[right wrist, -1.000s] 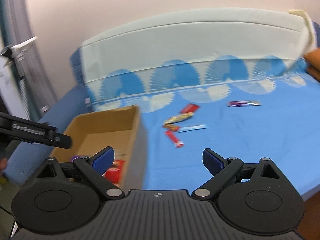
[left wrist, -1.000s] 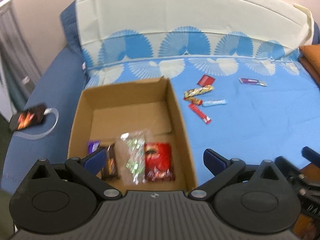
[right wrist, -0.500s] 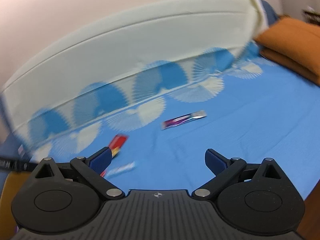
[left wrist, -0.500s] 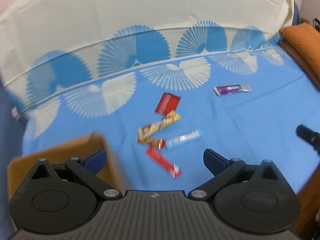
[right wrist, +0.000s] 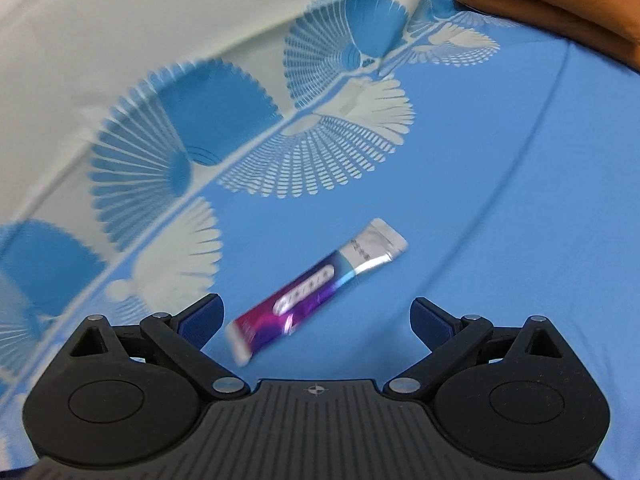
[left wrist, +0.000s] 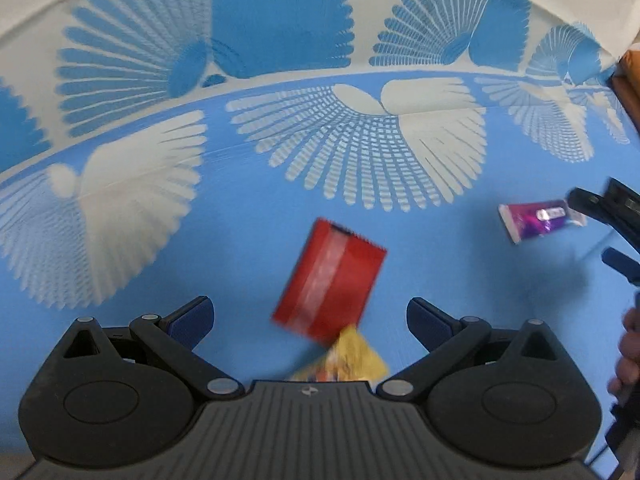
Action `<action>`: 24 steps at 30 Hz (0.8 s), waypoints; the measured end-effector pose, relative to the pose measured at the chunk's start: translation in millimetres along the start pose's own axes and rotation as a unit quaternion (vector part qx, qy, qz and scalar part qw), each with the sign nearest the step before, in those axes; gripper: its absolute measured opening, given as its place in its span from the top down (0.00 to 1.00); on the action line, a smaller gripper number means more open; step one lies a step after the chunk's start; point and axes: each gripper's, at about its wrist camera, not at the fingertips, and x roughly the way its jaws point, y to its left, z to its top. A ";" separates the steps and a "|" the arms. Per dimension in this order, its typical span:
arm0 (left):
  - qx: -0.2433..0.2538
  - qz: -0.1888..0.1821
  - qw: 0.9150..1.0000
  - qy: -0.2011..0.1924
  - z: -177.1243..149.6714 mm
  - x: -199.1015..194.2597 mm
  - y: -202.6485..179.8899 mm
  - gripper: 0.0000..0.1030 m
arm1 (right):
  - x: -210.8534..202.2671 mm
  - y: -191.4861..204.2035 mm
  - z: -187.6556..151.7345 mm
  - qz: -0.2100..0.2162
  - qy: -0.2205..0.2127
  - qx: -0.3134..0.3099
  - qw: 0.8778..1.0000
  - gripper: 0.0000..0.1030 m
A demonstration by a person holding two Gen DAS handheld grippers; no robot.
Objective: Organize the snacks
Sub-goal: 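Grasp the red packet with the left tool while the right tool grasps the purple-white stick pack, then carry the red packet and stick pack over the box with both tools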
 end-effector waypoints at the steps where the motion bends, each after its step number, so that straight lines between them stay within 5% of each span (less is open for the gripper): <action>1: 0.005 -0.001 1.000 0.001 5.0 8.6 -0.4 0.00 | 12.4 3.1 1.3 -0.008 0.000 -0.003 1.000 0.03; 5: 0.053 0.033 0.997 0.043 13.1 50.5 -9.5 0.00 | 65.1 -1.2 2.3 -0.053 0.022 0.020 0.998 0.00; 13: 0.053 0.031 0.998 0.026 14.6 54.0 -7.4 0.01 | 76.3 15.8 -15.0 -0.096 -0.032 -0.050 0.994 0.00; 15: 0.054 0.028 0.998 0.020 14.5 47.1 -11.1 0.19 | 75.5 17.5 -16.5 -0.096 -0.030 -0.063 0.993 0.01; 16: 0.058 0.023 0.998 0.009 16.0 39.6 -13.2 0.52 | 74.6 19.1 -16.1 -0.096 -0.026 -0.074 0.992 0.12; 17: 0.062 0.021 0.998 0.003 17.4 33.7 -15.6 0.53 | 70.9 21.3 -15.8 -0.090 -0.028 -0.080 0.992 0.38; 19: 0.050 0.032 0.998 0.000 19.4 27.4 -15.8 0.55 | 62.6 27.2 -15.5 -0.080 -0.034 -0.095 0.992 0.63; 24: 0.037 0.044 0.998 -0.017 20.6 3.4 -8.5 0.55 | 53.0 17.1 -15.0 -0.034 -0.023 -0.089 0.995 0.74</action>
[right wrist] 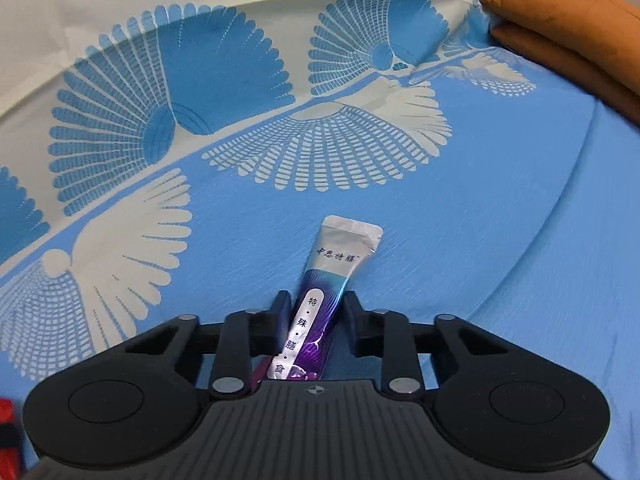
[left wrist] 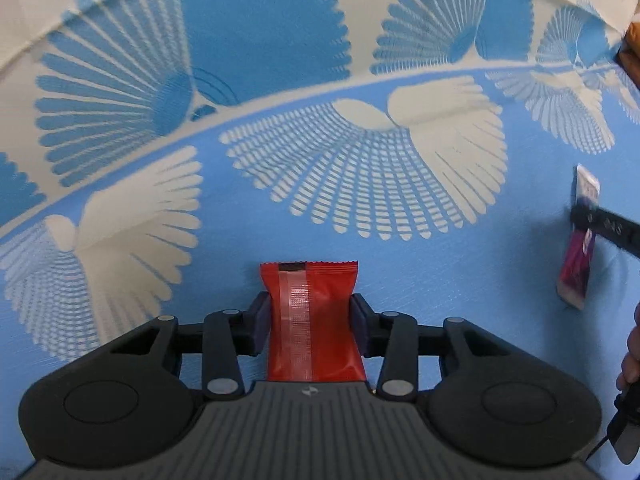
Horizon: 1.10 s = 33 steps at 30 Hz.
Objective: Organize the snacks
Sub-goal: 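Carry the red packet and stick pack over the box with both tools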
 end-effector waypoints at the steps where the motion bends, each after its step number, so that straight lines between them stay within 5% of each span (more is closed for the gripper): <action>1: -0.004 0.001 1.000 -0.005 -1.0 -7.9 3.4 0.55 | -2.4 -4.0 -0.4 0.006 0.004 0.007 1.000 0.77; 8: -0.031 -0.006 0.998 -0.060 -15.3 -102.8 21.6 0.55 | -61.3 -33.0 -1.6 0.045 -0.014 0.036 0.998 0.79; 14: -0.043 -0.013 0.993 -0.109 -68.2 -204.4 26.9 0.55 | -160.3 -41.6 -12.5 0.105 -0.040 0.023 0.993 0.79; 24: -0.083 0.006 0.988 -0.130 -225.0 -351.7 47.8 0.55 | -359.3 -35.6 -79.1 0.224 -0.051 -0.027 0.973 0.79; 33: -0.152 0.043 0.981 -0.111 -381.7 -415.5 78.2 0.55 | -473.8 -18.4 -176.3 0.304 0.012 -0.111 0.946 0.79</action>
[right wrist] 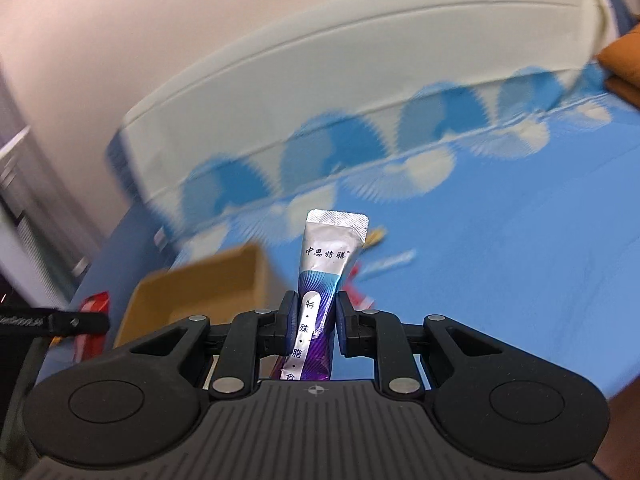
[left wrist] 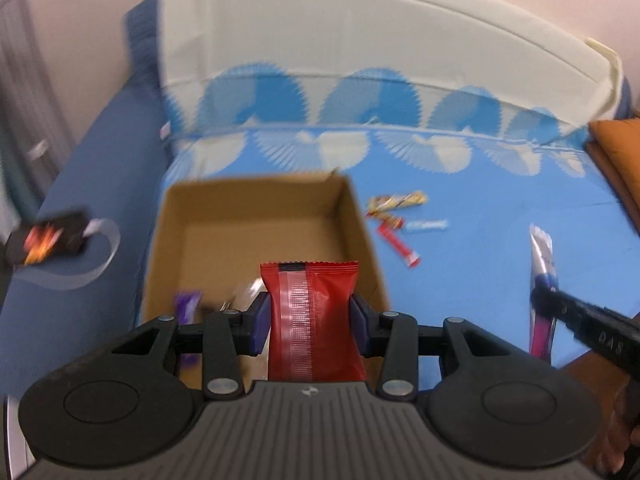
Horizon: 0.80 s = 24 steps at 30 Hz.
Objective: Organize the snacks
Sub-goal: 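Carry the red packet and stick pack over the box with both tools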
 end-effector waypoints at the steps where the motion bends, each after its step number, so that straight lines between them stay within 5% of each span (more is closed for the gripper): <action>1: -0.005 0.003 1.000 0.003 -9.8 -4.0 6.7 0.55 | -5.1 9.0 -8.1 0.007 0.010 -0.008 1.000 0.79; 12: -0.028 0.044 0.999 0.018 -96.0 -28.4 37.6 0.55 | -46.3 67.8 -69.0 0.033 0.070 -0.079 0.994 0.79; 24: -0.024 0.033 0.999 0.006 -115.1 -39.9 28.5 0.55 | -60.6 83.8 -77.1 0.026 0.054 -0.099 0.993 0.79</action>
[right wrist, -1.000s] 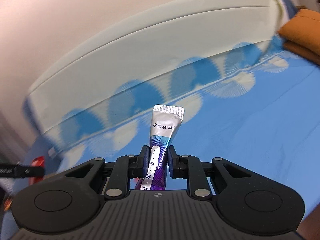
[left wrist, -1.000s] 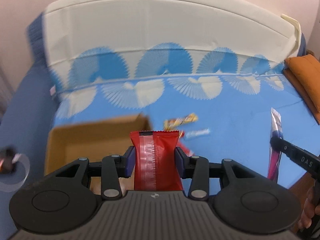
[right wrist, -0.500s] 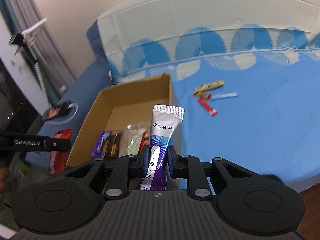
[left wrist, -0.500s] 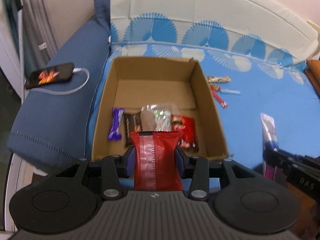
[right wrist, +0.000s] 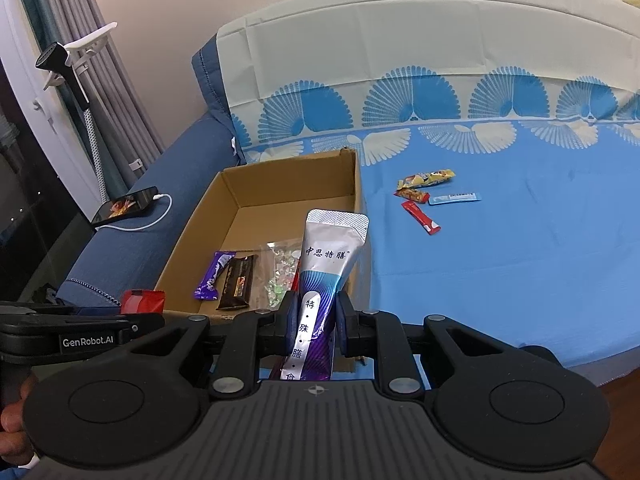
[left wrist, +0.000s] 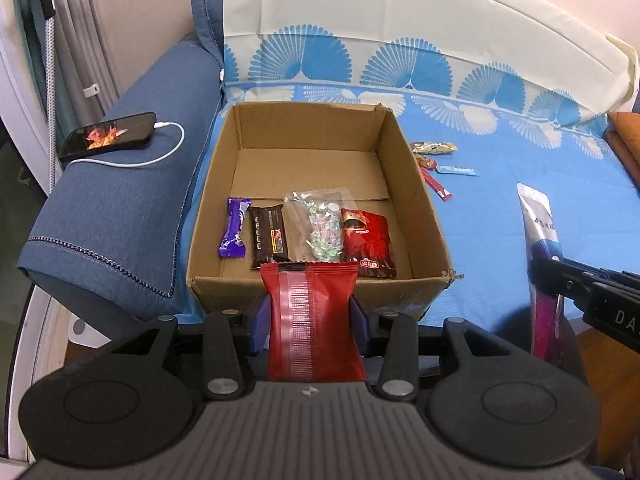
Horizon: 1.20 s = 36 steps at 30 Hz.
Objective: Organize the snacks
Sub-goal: 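Carry the red packet and stick pack over the box with both tools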
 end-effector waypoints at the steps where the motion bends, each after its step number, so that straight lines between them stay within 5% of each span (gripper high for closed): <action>1: -0.001 -0.001 1.000 0.000 -0.4 -0.1 0.3 0.55 | -0.8 0.4 0.0 -0.001 0.000 0.000 1.000 0.79; 36: -0.035 0.000 0.999 0.007 23.6 17.0 19.3 0.55 | 20.0 5.1 14.6 -0.013 0.011 -0.021 1.000 0.79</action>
